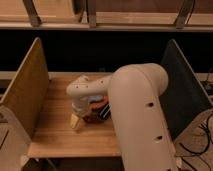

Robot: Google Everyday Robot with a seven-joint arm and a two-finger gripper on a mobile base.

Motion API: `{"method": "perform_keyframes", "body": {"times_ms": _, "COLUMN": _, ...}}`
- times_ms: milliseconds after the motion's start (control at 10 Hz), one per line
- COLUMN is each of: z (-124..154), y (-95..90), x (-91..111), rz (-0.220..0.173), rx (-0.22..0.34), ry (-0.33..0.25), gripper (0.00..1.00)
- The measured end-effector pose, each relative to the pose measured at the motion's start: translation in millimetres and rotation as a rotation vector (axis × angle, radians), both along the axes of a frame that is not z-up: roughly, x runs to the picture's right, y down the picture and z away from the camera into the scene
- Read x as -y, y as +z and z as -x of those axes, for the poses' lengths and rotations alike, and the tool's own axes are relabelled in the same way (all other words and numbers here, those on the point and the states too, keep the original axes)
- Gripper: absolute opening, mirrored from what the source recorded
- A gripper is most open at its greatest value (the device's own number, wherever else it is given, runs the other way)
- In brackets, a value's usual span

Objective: Place the pepper in the ceramic cup

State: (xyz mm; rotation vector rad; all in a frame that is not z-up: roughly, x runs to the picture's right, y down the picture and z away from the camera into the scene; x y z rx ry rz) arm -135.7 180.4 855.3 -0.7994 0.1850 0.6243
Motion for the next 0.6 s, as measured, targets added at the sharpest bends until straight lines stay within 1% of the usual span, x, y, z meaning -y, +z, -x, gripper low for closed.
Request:
{"method": "perform_keyframes", "body": {"times_ms": 100, "z": -8.0, "y": 0.2, "x": 1.4, "rz": -0.003, "rx": -0.013, "ry": -0.019, "gripper": 0.80}}
{"method": "perform_keyframes", "body": {"times_ms": 600, "z": -8.6, "y": 0.8, "x": 1.1, "rz": -0.006, "rx": -0.005, "ry": -0.022, "gripper": 0.80}}
